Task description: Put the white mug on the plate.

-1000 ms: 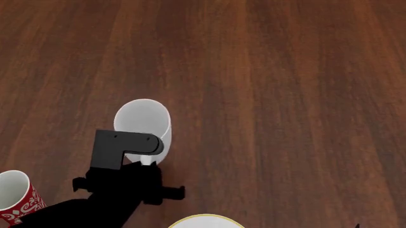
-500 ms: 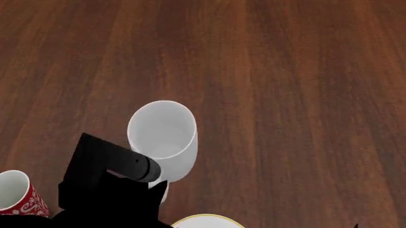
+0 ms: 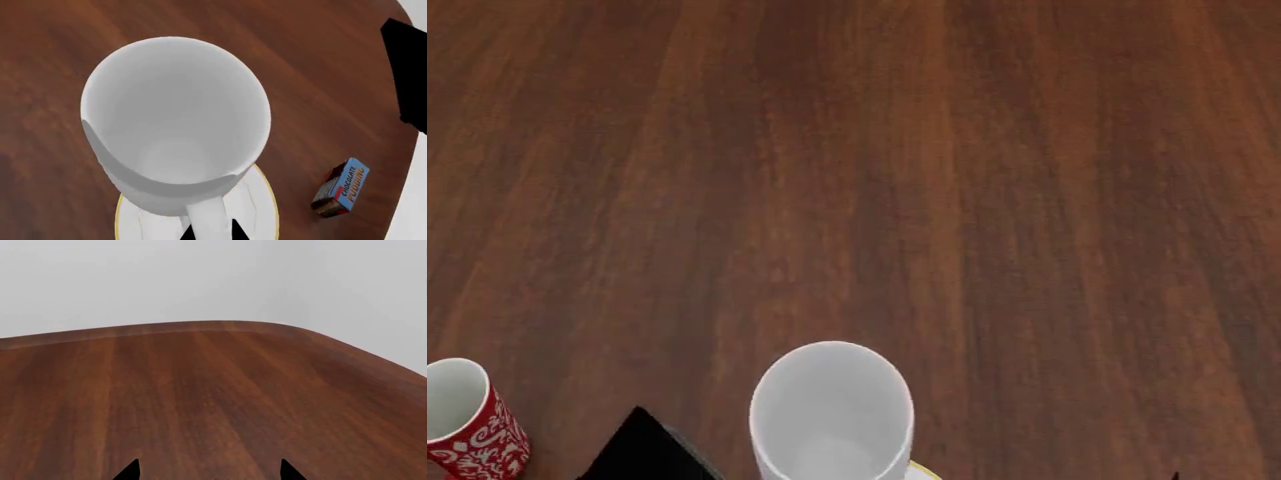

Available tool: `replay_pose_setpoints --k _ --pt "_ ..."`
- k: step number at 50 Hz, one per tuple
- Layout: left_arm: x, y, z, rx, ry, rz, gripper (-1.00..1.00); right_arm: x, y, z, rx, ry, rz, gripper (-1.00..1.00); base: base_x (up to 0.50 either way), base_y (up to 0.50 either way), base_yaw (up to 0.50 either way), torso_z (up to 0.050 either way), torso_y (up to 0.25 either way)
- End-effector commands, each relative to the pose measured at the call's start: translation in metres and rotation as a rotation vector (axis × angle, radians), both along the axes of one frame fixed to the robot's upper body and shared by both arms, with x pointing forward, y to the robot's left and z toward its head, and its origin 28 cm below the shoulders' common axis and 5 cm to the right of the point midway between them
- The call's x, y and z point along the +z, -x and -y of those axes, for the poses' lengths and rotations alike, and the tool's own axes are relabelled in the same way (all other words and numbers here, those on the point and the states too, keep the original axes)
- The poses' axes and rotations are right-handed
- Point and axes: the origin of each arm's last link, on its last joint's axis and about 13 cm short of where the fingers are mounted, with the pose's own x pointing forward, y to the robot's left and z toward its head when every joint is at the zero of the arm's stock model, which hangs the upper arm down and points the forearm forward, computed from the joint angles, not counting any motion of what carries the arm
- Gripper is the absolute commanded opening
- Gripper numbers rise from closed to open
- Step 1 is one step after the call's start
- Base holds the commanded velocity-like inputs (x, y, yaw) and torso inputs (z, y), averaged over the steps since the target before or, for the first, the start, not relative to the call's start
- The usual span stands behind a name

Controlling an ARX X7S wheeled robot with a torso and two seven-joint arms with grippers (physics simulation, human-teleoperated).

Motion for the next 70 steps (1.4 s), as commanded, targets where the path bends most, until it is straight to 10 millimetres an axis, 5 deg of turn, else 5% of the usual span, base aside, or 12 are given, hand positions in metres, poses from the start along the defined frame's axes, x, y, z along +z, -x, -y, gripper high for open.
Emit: replay_pose_setpoints --k 1,34,70 --pt "-0.005 0.013 -0.002 -0.086 -0.025 -0.032 -1.0 0.0 0.003 0.0 -0.002 -0.001 0.002 1.0 0.0 0.0 0.0 0.0 0.0" --pt "-0.055 0.004 0.002 -0.13 -0.144 -0.047 -1.0 -0.004 0.002 0.0 0.005 -0.003 -0.001 1.0 0.0 0.0 0.0 0.0 0.0" --pt "-0.07 0.003 0.003 -0.134 -0.183 -0.043 -1.0 -0.003 0.005 0.0 -0.002 -0.004 0.001 1.0 0.0 0.0 0.0 0.0 0.0"
